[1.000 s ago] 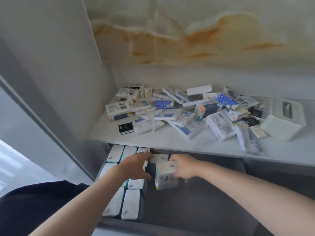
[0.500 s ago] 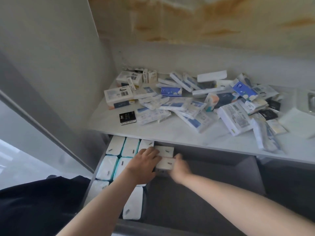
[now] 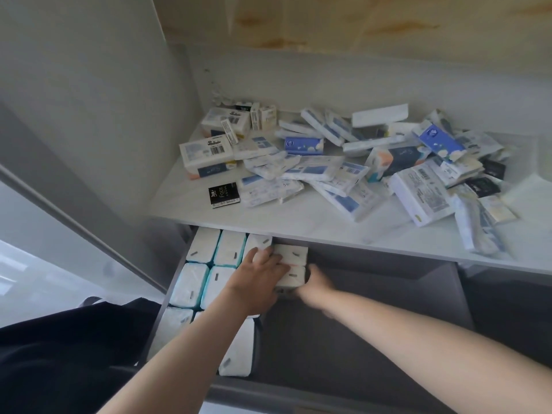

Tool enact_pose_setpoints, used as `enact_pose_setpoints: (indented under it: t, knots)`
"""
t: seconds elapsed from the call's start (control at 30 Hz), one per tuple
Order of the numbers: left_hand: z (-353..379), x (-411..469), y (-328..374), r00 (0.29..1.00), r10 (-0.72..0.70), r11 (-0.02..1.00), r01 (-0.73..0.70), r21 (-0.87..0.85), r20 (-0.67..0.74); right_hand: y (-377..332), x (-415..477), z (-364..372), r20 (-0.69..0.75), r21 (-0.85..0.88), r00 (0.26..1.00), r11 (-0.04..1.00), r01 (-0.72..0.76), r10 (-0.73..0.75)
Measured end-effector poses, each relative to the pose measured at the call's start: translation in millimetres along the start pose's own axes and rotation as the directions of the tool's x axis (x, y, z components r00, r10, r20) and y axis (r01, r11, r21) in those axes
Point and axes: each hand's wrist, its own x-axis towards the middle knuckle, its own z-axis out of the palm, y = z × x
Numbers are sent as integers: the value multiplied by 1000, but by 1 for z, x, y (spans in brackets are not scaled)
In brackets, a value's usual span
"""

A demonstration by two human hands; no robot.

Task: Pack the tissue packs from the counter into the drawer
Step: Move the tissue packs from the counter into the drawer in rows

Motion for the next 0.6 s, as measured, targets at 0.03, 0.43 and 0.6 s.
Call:
enact_pose_setpoints:
  t: [0.03, 0.43, 0.6]
  knots:
    - [0, 0, 0, 1000, -1, 1000, 1, 0, 11, 2, 3, 2, 15, 11, 1000, 1000, 14, -14]
    - [-47, 8, 11, 999, -15, 982, 22, -187, 35, -15, -46, -73, 207, -378, 968, 900, 215, -144]
    - [-95, 15, 31, 990, -60, 932, 10, -362, -128, -35, -83, -144, 232, -474, 938, 812, 341, -259]
